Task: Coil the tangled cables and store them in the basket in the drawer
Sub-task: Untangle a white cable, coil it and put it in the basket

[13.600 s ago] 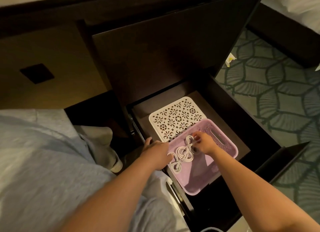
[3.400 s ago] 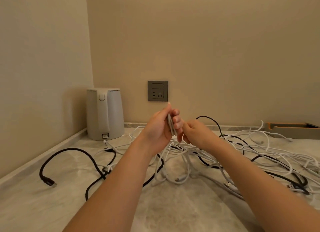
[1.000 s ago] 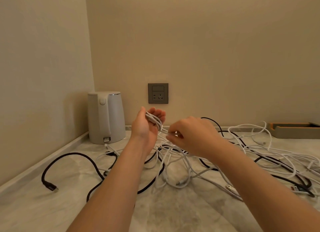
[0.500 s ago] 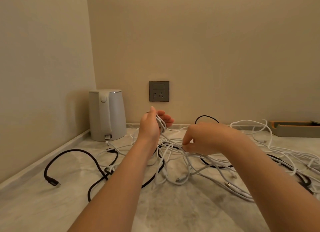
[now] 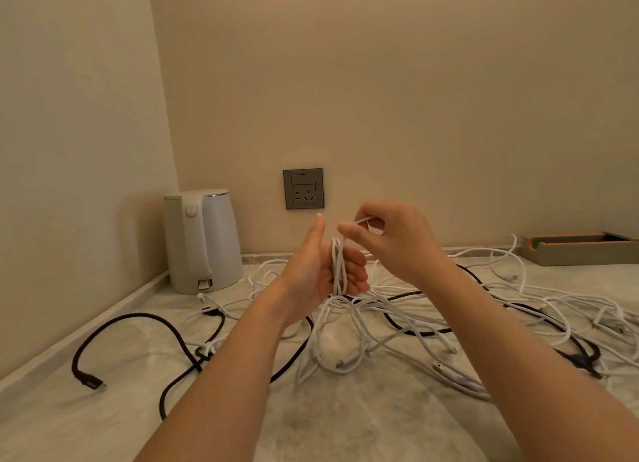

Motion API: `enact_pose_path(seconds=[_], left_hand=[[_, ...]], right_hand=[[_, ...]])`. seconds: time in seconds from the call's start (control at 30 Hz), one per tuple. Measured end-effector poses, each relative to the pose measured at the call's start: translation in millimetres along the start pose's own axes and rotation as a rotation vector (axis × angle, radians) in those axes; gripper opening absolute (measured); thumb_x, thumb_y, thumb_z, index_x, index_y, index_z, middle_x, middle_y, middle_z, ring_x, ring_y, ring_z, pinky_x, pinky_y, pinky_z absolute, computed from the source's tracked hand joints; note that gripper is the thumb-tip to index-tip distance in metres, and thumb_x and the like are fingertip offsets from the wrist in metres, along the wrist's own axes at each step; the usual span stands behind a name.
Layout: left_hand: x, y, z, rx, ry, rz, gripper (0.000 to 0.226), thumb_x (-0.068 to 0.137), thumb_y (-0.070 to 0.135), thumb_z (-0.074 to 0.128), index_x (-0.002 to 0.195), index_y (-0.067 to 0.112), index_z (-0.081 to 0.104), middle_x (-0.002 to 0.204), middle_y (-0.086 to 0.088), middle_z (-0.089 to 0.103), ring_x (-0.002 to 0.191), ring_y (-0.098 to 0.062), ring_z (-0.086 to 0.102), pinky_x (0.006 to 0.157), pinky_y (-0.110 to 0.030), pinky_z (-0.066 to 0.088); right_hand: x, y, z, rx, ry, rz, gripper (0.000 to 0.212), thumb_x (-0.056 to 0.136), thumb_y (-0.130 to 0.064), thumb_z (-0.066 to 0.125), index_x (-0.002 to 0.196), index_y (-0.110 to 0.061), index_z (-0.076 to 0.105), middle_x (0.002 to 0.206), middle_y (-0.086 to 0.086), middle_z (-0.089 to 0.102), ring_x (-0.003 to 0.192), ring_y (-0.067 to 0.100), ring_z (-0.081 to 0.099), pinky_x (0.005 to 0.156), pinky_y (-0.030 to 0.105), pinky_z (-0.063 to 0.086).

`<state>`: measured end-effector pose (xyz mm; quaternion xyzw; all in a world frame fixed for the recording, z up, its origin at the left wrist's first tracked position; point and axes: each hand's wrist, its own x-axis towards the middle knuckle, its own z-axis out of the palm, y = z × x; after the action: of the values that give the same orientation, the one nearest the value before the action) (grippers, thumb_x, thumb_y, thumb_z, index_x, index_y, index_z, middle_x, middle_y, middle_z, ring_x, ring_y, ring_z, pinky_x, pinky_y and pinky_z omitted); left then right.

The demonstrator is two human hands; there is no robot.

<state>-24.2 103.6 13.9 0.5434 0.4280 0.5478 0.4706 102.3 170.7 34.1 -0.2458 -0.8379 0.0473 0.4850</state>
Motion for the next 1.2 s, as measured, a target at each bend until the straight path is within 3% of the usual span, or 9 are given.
enact_pose_path(seconds=[0.17, 0.3, 0.4, 0.47, 0.67, 0.83, 0.93, 1.03, 1.2], left_hand=[[-1, -1, 3, -0.008, -0.124, -0.050, 0.081, 0.094, 0.063, 0.004, 0.068, 0.005, 0.054, 0.052, -0.004, 0.056, 0.044, -0.014, 0.054, 0.047, -0.022, 0.045], [1, -1, 2, -0.034, -0.114, -0.014, 0.071, 0.098, 0.055, 0.014, 0.058, 0.011, 0.052, 0.045, 0.000, 0.047, 0.039, -0.011, 0.046, 0.043, -0.020, 0.037], [2, -1, 2, -0.045, -0.079, 0.039, 0.065, 0.101, 0.047, 0.020, 0.053, 0.016, 0.049, 0.043, 0.003, 0.038, 0.036, -0.008, 0.039, 0.039, -0.019, 0.032], [2, 0, 3, -0.059, -0.044, 0.057, 0.058, 0.102, 0.042, 0.024, 0.055, 0.014, 0.042, 0.042, 0.004, 0.033, 0.033, -0.007, 0.033, 0.036, -0.017, 0.029], [1, 5, -2, -0.330, -0.068, 0.096, 0.059, 0.102, 0.035, 0.026, 0.046, 0.020, 0.037, 0.035, 0.009, 0.026, 0.027, -0.002, 0.025, 0.029, -0.015, 0.024], [1, 9, -2, -0.556, -0.053, 0.060, 0.068, 0.102, 0.041, 0.024, 0.038, 0.019, 0.036, 0.033, 0.007, 0.030, 0.027, -0.003, 0.032, 0.029, -0.012, 0.027], [3, 7, -1, -0.531, 0.027, 0.046, 0.070, 0.101, 0.043, 0.026, 0.037, 0.018, 0.036, 0.038, 0.004, 0.038, 0.032, -0.005, 0.040, 0.033, -0.012, 0.032], [4, 5, -2, -0.470, 0.090, 0.047, 0.070, 0.102, 0.044, 0.028, 0.037, 0.018, 0.036, 0.041, 0.002, 0.043, 0.036, -0.007, 0.046, 0.035, -0.014, 0.034], [5, 7, -2, -0.424, 0.136, 0.034, 0.070, 0.101, 0.045, 0.031, 0.038, 0.016, 0.037, 0.044, -0.001, 0.047, 0.038, -0.010, 0.052, 0.035, -0.014, 0.038]], right_hand=[[-3, 8, 7, 0.274, -0.085, 0.121, 0.023, 0.087, -0.036, 0.063, 0.076, -0.015, 0.064, 0.056, -0.007, 0.049, 0.053, 0.006, 0.040, 0.058, 0.027, 0.035], [-4, 7, 14, 0.451, -0.147, 0.158, 0.031, 0.095, -0.027, 0.053, 0.085, -0.001, 0.067, 0.068, 0.018, 0.058, 0.065, 0.011, 0.048, 0.064, 0.027, 0.039], [-6, 4, 20, 0.570, -0.211, 0.258, 0.042, 0.100, -0.024, 0.043, 0.073, 0.003, 0.060, 0.055, -0.001, 0.053, 0.056, 0.003, 0.047, 0.059, 0.015, 0.040], [-8, 2, 23, 0.634, -0.259, 0.323, 0.044, 0.102, -0.023, 0.039, 0.062, -0.008, 0.049, 0.046, -0.012, 0.040, 0.044, 0.000, 0.035, 0.048, 0.011, 0.032], [-9, -4, 24, 0.901, -0.375, 0.387, 0.039, 0.102, -0.030, 0.033, 0.075, -0.009, 0.049, 0.055, -0.003, 0.034, 0.048, 0.006, 0.029, 0.050, 0.020, 0.028], [-6, -17, 26, 0.740, -0.287, 0.223, 0.037, 0.102, -0.023, 0.036, 0.077, -0.020, 0.064, 0.050, -0.013, 0.050, 0.046, -0.001, 0.041, 0.047, 0.013, 0.031], [-8, -16, 29, 0.591, -0.149, 0.113, 0.041, 0.101, -0.018, 0.041, 0.072, -0.030, 0.068, 0.055, -0.020, 0.062, 0.057, -0.005, 0.054, 0.059, 0.012, 0.040], [-9, -12, 33, 0.461, -0.065, 0.061, 0.046, 0.099, -0.020, 0.046, 0.063, -0.039, 0.066, 0.057, -0.022, 0.062, 0.061, -0.002, 0.055, 0.065, 0.020, 0.043], [-9, -9, 35, 0.404, -0.028, 0.049, 0.043, 0.098, -0.021, 0.048, 0.061, -0.038, 0.062, 0.052, -0.022, 0.058, 0.055, -0.003, 0.052, 0.057, 0.015, 0.039]])
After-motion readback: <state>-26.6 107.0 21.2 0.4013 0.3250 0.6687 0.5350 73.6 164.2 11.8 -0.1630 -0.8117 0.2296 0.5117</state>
